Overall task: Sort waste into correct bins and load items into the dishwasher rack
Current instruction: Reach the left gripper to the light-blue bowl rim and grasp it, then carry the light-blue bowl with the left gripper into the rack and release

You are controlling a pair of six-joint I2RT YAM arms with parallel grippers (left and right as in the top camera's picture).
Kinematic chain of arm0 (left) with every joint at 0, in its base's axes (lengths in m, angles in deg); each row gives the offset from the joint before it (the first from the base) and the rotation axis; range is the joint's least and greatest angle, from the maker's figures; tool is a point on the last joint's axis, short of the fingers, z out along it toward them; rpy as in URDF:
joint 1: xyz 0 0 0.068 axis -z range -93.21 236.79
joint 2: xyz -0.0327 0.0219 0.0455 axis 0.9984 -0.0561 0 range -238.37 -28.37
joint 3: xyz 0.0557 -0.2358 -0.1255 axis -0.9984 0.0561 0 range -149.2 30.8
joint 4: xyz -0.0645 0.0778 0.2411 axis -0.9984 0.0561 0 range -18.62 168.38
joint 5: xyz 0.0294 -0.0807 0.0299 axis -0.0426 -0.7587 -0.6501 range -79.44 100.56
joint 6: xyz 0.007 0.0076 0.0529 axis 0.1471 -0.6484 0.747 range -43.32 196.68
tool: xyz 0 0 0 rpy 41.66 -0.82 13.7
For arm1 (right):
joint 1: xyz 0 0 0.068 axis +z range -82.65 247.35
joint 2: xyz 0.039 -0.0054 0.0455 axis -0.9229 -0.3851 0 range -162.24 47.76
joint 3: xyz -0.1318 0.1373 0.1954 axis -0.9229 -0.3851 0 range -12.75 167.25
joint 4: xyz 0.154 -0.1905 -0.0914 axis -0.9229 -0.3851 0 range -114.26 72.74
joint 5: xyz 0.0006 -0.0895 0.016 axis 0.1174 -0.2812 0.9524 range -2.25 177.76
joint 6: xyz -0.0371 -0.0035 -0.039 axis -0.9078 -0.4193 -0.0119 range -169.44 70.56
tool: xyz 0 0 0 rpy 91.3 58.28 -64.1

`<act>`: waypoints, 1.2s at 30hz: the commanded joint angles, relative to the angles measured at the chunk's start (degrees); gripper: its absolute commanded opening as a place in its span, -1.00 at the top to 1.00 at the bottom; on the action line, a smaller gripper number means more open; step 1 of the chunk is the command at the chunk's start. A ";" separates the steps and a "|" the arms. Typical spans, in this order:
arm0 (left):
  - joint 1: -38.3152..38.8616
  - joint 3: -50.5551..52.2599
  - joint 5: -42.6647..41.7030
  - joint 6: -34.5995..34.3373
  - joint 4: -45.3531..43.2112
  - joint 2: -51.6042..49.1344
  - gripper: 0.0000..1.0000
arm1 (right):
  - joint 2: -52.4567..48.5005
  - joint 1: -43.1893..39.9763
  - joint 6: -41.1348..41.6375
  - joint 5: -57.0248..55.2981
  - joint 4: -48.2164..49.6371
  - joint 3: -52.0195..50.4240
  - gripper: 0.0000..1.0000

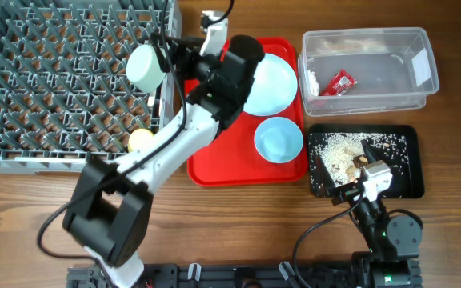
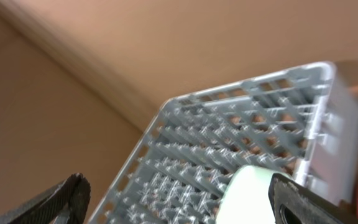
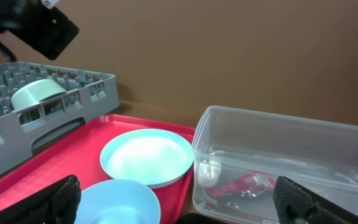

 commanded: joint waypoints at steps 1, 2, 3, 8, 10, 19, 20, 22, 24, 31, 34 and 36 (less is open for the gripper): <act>0.96 -0.09 -15.98 -18.64 10.36 5.70 -0.86 | 0.61 -0.31 0.66 0.90 0.26 -0.46 -1.00; 0.94 -0.09 -21.22 -22.56 13.68 6.93 -0.86 | 0.61 -0.31 0.66 0.90 0.26 -0.46 -1.00; 0.48 -0.09 -31.06 -28.48 18.47 8.76 -0.86 | 0.61 -0.31 0.68 0.92 0.26 -0.46 -0.99; -2.93 -0.09 -72.37 -39.06 27.65 12.17 -0.78 | 0.61 -0.31 0.68 0.90 0.26 -0.46 -1.00; -3.23 -0.07 -82.90 -41.33 31.41 11.50 -0.70 | 0.61 -0.31 0.66 0.90 0.26 -0.46 -1.00; 1.68 -0.07 -94.12 -46.25 43.89 2.60 -0.77 | 0.61 -0.31 0.66 0.92 0.26 -0.46 -0.99; 2.36 -0.07 -95.34 -46.25 43.58 1.70 -0.76 | 0.61 -0.31 0.66 0.90 0.26 -0.46 -0.99; 3.39 -0.07 -95.41 -46.27 43.50 0.44 -0.72 | 0.61 -0.31 0.68 0.92 0.26 -0.46 -1.00; 4.04 -0.07 -95.08 -46.27 43.54 -0.74 -0.66 | 0.61 -0.31 0.66 0.92 0.26 -0.46 -0.99; 4.17 -0.02 -90.49 -49.11 43.23 -6.97 -0.51 | 0.61 -0.31 0.66 0.90 0.26 -0.46 -1.00; 4.17 -0.02 -90.58 -50.62 41.94 -9.62 -0.22 | 0.61 -0.31 0.66 0.92 0.26 -0.46 -0.99; 4.15 -0.02 -90.55 -50.58 41.51 -9.88 0.08 | 0.61 -0.31 0.66 0.92 0.26 -0.46 -1.00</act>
